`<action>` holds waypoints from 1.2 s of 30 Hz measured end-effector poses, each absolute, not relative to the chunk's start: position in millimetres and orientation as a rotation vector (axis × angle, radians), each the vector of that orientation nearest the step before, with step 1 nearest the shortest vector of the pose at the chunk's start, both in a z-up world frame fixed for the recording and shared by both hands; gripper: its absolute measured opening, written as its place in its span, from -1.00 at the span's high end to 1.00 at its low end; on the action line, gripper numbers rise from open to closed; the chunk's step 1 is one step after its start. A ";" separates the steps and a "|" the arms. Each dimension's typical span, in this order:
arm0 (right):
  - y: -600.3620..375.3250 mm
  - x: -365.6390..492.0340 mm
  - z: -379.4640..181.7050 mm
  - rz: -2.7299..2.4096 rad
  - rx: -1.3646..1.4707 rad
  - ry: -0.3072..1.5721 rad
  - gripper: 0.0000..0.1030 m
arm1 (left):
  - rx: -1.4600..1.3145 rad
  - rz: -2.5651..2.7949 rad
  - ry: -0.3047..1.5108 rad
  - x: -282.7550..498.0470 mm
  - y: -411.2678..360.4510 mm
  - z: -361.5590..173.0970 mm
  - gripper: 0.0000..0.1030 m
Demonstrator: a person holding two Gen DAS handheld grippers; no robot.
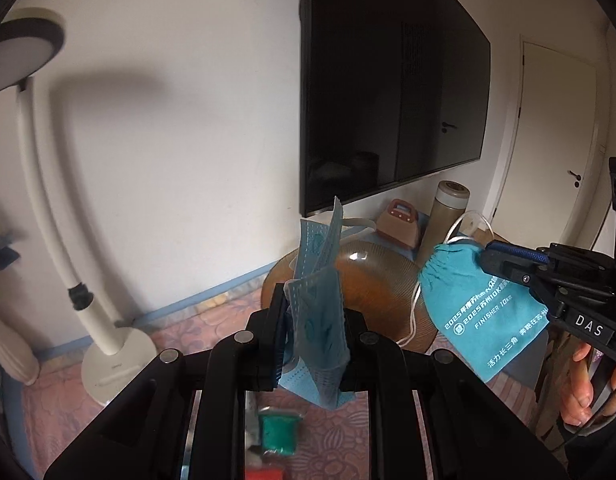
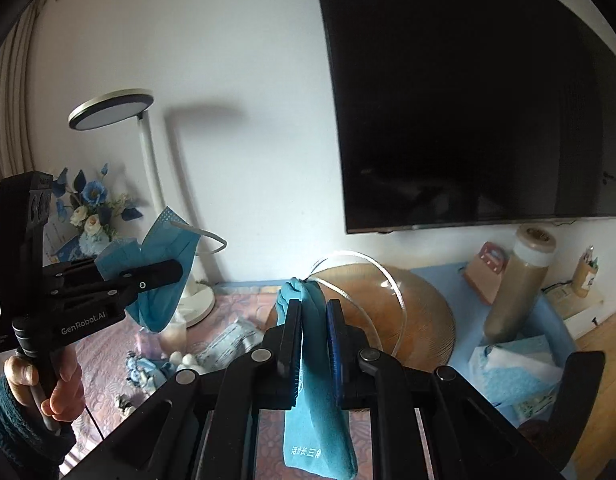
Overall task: Organize soft objects
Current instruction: 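Carry the masks and teal bag to the amber bowl and release both, then move both tools back over the remaining pile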
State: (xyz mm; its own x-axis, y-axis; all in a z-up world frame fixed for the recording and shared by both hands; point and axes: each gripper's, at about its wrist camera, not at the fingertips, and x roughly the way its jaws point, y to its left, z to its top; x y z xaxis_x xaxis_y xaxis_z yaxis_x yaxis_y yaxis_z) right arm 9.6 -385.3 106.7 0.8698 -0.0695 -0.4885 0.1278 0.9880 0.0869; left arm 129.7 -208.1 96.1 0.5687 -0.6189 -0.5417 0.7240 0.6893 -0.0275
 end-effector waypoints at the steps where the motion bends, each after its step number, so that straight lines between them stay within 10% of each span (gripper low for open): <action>1: -390.2 14.5 108.2 -0.124 0.111 0.508 0.77 | 0.222 -0.809 0.569 135.3 -221.2 91.5 0.68; 6: -417.4 50.6 94.9 -0.164 0.138 0.552 0.77 | 0.267 -0.843 0.648 161.7 -278.4 56.6 0.68; 11: -441.4 87.2 69.5 -0.167 0.210 0.635 0.70 | 0.330 -0.795 0.653 176.1 -308.7 32.5 0.27; 15: -454.0 99.8 65.8 -0.183 0.222 0.659 0.08 | 0.306 -0.751 0.616 179.5 -306.3 35.3 -0.83; 26: -416.1 76.8 67.1 -0.147 0.158 0.647 -0.20 | 0.198 -0.716 0.569 163.9 -242.5 60.7 -0.84; 36: -316.7 29.8 81.9 -0.013 0.061 0.540 -1.00 | 0.145 -0.524 0.462 101.8 -95.1 107.4 -0.93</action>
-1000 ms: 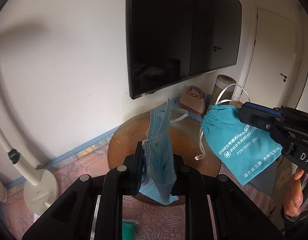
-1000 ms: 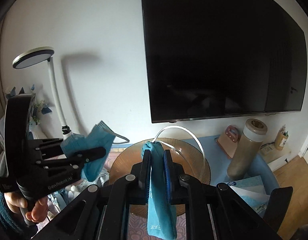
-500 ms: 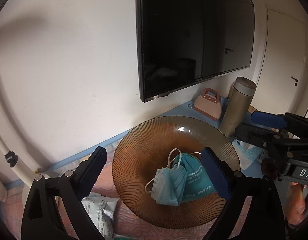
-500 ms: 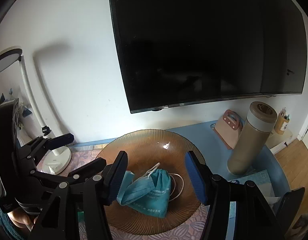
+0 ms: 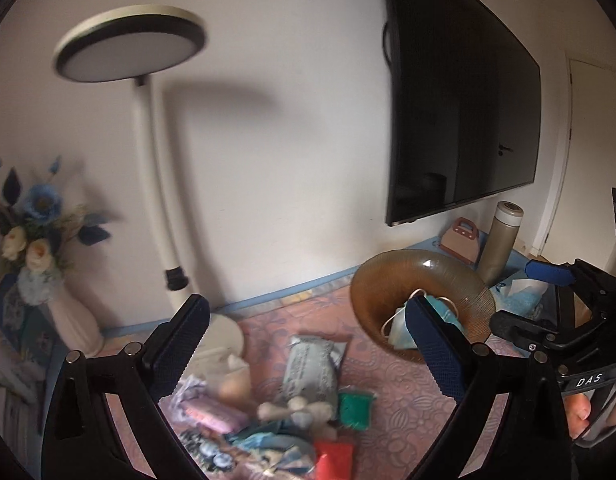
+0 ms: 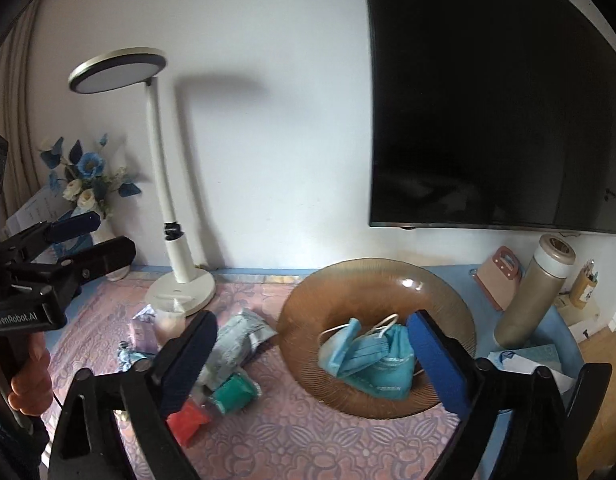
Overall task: Organize soft objects
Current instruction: 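Move both tools back over the remaining pile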
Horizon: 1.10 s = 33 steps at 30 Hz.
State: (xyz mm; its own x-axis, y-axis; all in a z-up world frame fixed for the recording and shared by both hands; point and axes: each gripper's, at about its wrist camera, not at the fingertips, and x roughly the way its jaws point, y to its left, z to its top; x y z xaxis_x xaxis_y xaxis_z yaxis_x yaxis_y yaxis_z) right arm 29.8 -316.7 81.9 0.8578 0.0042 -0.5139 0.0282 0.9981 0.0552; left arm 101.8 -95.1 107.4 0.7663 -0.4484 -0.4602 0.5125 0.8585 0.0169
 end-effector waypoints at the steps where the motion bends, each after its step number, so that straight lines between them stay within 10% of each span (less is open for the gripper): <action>1: -305.5 25.7 76.4 0.011 0.060 0.540 -1.00 | 0.126 -0.508 0.465 96.0 -78.5 103.7 -0.94; 15: -241.2 44.5 -94.2 0.057 0.125 0.809 -1.00 | 0.105 -0.098 0.745 90.7 49.8 -76.4 -0.95; 33: -279.6 47.2 -104.4 0.037 0.321 0.822 -1.00 | 0.577 0.146 0.755 24.4 36.6 -105.7 -0.94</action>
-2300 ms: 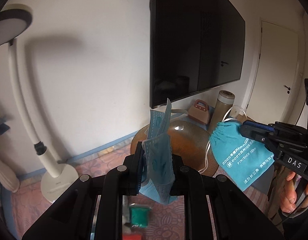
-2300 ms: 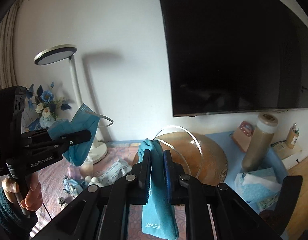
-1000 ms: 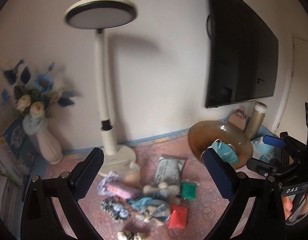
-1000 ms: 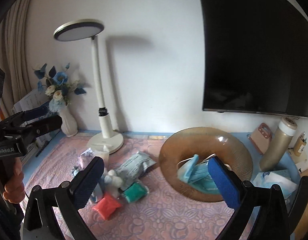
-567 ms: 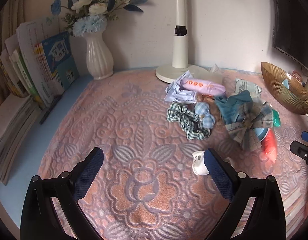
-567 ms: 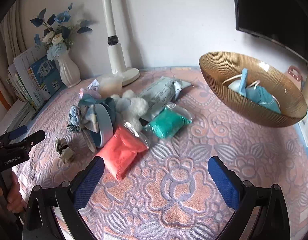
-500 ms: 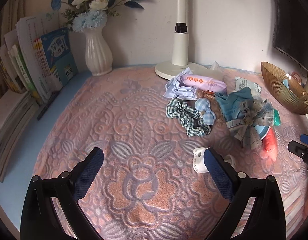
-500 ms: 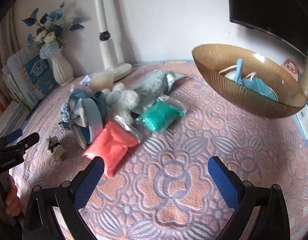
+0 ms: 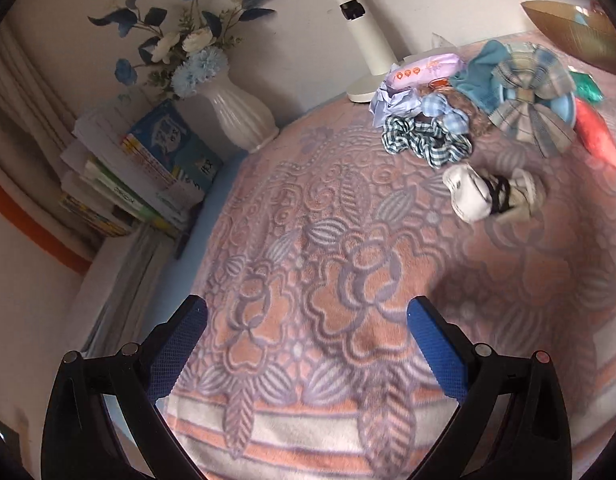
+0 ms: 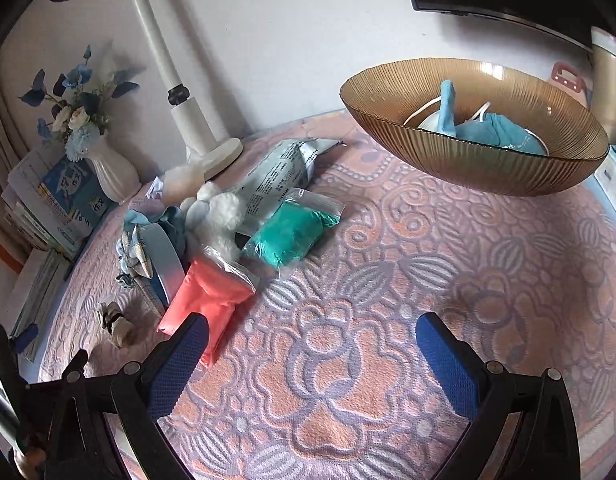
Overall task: Organize soft objects
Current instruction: 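Move both tools back over the remaining pile, then grasp the white socks with the left gripper while the right grasps the red bag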
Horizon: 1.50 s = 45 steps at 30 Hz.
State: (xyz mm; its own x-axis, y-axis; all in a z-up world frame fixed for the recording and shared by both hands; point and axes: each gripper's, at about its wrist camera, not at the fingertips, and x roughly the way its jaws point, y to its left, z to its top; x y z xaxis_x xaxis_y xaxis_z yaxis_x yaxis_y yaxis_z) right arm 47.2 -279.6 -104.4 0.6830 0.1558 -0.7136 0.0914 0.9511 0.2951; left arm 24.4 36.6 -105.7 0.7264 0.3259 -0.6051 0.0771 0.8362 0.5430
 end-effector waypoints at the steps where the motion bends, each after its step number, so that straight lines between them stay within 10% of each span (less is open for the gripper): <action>1: -279.7 45.8 -104.0 0.038 0.321 0.817 -1.00 | 0.582 0.134 0.766 13.8 40.5 -106.5 -0.95; 20: -234.0 72.1 -94.7 0.231 0.423 1.061 -1.00 | 0.226 -0.336 0.924 94.1 -1.6 -93.4 -0.95; 25: -223.1 93.9 -104.8 0.229 0.448 1.109 -0.56 | 0.177 -0.372 0.949 111.1 -6.7 -101.6 -0.95; 35: -197.3 112.7 -112.3 0.133 0.320 1.072 -0.55 | 0.185 -0.363 0.955 119.7 -13.9 -115.8 -0.92; 40: -191.0 108.1 -112.7 0.127 0.237 1.050 -0.08 | 0.187 -0.366 0.925 119.9 -15.7 -113.2 -0.10; 45: -204.9 96.0 -111.5 0.168 0.256 1.050 -0.01 | 0.200 -0.404 0.881 111.5 -18.7 -107.9 -0.07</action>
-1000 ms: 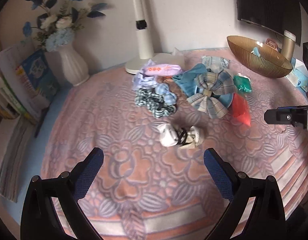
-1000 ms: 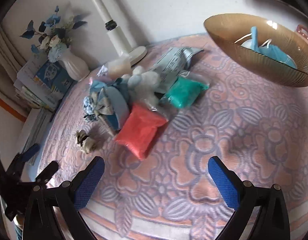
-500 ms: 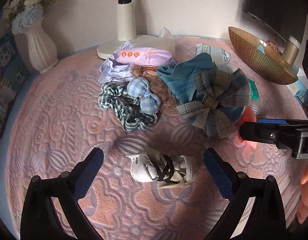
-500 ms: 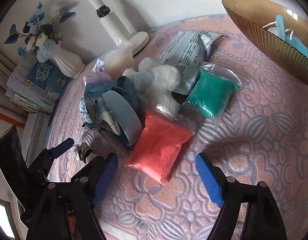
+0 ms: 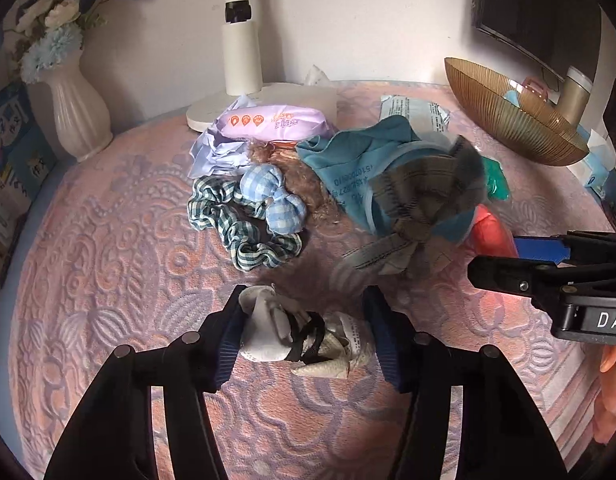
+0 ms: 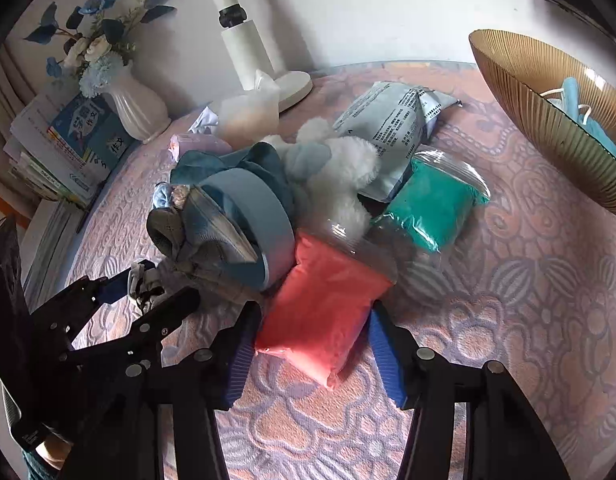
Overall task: Organize soft objects
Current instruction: 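Grasp the white socks with the left gripper while the right grasps the red bag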
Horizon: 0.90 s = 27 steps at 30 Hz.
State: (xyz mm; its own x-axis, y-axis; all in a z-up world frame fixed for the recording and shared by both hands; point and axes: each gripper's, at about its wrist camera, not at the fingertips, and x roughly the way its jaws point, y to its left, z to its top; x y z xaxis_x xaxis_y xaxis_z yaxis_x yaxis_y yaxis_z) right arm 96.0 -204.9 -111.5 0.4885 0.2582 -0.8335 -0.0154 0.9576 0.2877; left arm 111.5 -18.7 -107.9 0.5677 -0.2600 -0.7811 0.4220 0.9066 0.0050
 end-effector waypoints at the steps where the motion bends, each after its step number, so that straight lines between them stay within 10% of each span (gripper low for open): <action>1: -208.8 91.9 -110.0 0.170 0.251 1.048 -0.01 | 0.198 -0.417 0.869 109.0 -19.9 -105.9 -0.07; 24: -244.6 55.4 -110.9 0.055 0.108 1.093 -0.23 | 0.183 -0.413 0.840 96.6 -11.8 -101.4 -0.07; 27: -235.8 50.9 -109.6 0.010 0.070 1.071 0.03 | 0.183 -0.412 0.814 91.1 -11.3 -96.4 -0.07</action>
State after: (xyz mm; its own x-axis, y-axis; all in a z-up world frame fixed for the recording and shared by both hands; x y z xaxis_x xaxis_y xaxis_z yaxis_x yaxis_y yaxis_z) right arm 50.9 -235.8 -109.6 0.4796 0.0428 -0.8764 0.0257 0.9977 0.0628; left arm 91.1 -11.3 -96.4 0.6131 -0.2860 -0.7364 0.4242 0.9056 0.0016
